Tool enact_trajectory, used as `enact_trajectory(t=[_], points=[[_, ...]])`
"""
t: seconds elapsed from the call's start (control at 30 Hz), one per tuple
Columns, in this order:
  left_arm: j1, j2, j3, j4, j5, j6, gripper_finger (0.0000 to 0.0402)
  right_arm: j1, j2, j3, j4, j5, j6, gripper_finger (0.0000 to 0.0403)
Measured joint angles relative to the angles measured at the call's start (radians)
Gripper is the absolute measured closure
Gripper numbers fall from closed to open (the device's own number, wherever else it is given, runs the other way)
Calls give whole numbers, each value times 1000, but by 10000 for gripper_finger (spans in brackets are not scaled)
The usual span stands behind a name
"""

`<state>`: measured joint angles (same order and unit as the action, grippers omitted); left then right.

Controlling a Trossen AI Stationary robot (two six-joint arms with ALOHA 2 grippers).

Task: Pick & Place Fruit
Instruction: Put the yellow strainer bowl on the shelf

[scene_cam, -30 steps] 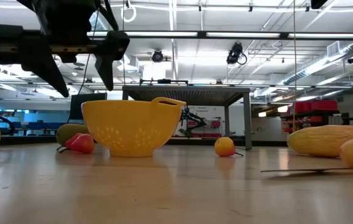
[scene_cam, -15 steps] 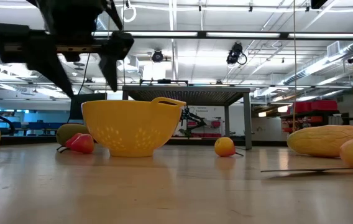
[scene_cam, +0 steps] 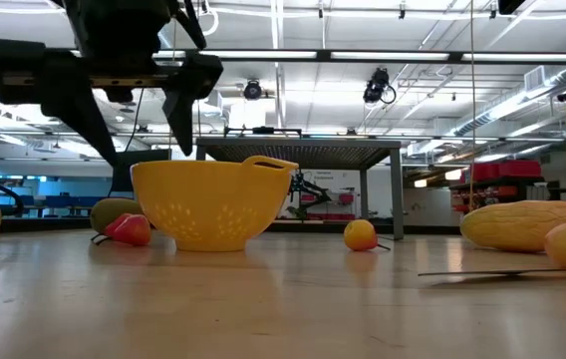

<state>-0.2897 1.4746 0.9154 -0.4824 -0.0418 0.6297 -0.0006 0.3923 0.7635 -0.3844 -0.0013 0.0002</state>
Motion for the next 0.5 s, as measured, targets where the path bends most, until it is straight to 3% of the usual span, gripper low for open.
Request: enact_trajectory(t=[0.5], points=[[-19, 49, -5, -4, -1, -18, 95, 0, 0, 0, 0, 0, 0, 395]])
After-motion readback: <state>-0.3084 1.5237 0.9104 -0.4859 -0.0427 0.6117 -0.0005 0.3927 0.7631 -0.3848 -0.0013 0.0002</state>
